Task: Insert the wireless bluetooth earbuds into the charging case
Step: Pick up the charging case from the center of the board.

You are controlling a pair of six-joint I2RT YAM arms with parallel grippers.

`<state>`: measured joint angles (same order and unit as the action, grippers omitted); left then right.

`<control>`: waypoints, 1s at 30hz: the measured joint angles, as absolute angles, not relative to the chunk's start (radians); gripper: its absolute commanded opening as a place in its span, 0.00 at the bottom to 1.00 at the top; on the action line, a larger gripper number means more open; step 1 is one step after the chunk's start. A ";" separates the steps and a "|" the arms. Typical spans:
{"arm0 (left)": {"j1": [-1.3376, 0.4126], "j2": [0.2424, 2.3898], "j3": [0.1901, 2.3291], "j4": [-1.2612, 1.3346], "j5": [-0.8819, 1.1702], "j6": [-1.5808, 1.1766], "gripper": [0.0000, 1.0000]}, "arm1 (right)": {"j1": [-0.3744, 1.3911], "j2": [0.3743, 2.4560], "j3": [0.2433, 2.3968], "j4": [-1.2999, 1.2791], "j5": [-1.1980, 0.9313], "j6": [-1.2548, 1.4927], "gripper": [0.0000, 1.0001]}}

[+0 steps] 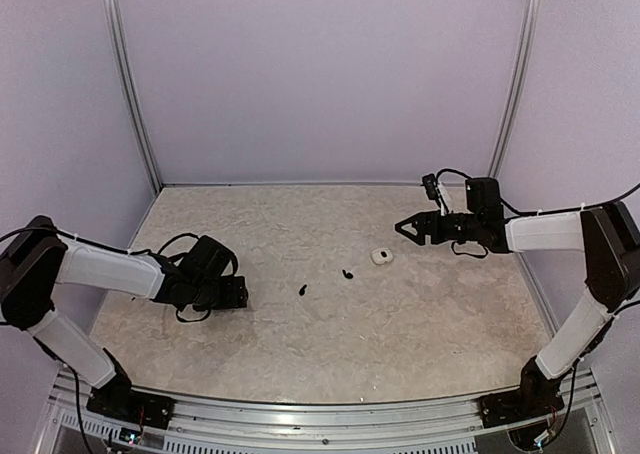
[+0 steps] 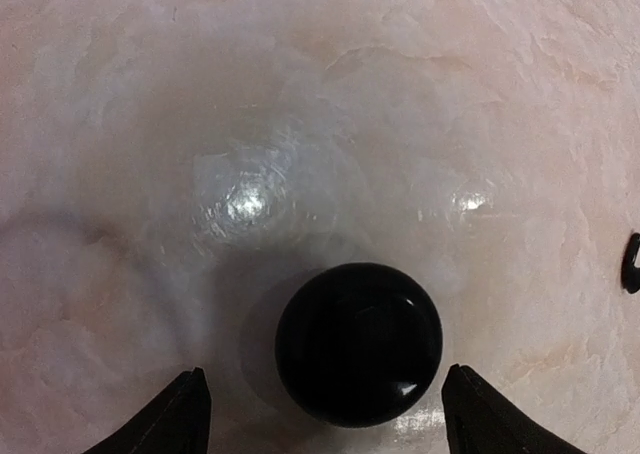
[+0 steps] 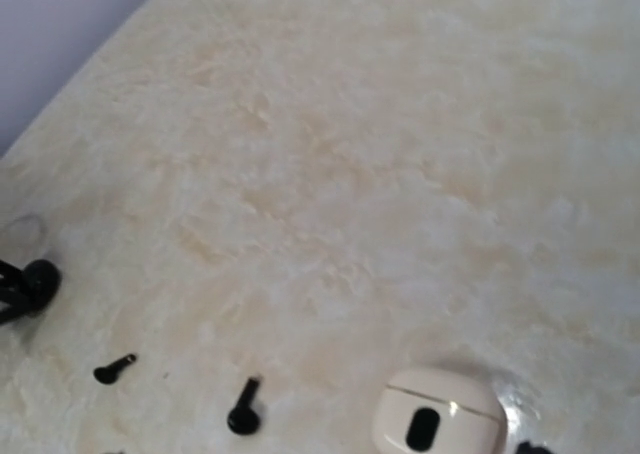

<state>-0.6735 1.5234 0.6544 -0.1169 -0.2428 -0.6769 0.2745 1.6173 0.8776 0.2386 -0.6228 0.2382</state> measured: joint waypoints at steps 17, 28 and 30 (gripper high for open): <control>-0.674 1.631 0.721 -0.084 -0.266 -0.559 0.55 | 0.281 1.563 0.838 0.309 -0.665 0.205 0.82; -0.690 1.671 0.760 -0.068 -0.257 -0.529 0.36 | 0.323 1.494 0.795 0.332 -0.648 0.145 0.77; -0.715 1.669 0.767 -0.075 -0.233 -0.529 0.35 | 0.341 1.458 0.768 0.349 -0.635 0.125 0.76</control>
<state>-0.7155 1.6688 0.7666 -0.0750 -0.2333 -0.5293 0.3408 1.4582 0.7681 0.3489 -0.6353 0.1253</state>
